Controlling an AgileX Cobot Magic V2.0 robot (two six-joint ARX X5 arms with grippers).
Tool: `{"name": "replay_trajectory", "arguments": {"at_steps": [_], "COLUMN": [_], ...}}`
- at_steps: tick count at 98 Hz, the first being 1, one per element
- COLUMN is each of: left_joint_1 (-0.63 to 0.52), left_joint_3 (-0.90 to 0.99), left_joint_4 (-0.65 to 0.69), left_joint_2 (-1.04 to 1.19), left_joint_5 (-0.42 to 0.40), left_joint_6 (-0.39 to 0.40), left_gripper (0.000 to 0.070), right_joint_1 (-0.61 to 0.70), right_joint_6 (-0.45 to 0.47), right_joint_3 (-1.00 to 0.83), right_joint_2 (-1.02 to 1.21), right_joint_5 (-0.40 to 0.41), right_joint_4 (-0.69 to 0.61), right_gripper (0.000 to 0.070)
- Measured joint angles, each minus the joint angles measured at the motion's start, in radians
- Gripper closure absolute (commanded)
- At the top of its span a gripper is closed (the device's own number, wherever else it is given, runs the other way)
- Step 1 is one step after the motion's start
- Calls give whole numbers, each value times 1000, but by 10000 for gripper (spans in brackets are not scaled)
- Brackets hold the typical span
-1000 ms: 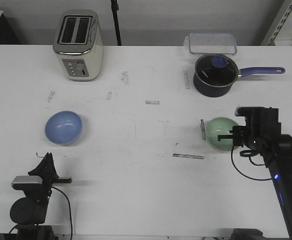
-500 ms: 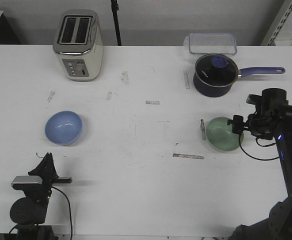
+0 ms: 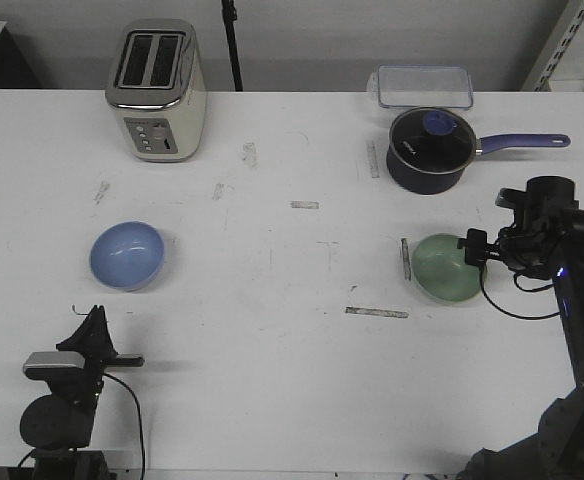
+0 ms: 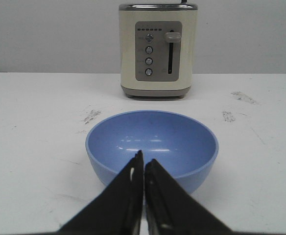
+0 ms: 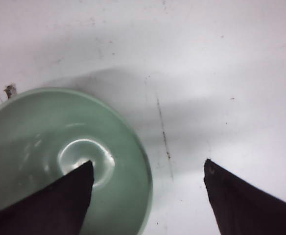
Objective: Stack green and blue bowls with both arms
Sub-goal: 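Move the right gripper forward and lower it onto the green bowl rim, then close the right gripper on the green bowl rim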
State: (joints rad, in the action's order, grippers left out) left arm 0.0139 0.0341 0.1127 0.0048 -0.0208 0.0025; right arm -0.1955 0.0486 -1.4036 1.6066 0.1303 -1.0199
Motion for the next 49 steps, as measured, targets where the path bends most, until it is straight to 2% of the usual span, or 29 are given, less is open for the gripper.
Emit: {"name": "replay_trajectory", "arguments": {"at_steps": [13, 30, 49], "left_joint_1": [0, 0, 0], "left_joint_3": [0, 0, 0], "left_joint_4": [0, 0, 0], "left_joint_2": [0, 0, 0], "left_joint_5": [0, 0, 0], "left_joint_6": [0, 0, 0], "left_gripper": [697, 697, 697], "right_joint_1": [0, 0, 0], "right_joint_6": [-7, -15, -18], "right_joint_3": [2, 76, 180], "right_joint_2": [0, 0, 1], "right_joint_5": [0, 1, 4], "right_joint_4": [10, 100, 191], "right_gripper": [215, 221, 397]}}
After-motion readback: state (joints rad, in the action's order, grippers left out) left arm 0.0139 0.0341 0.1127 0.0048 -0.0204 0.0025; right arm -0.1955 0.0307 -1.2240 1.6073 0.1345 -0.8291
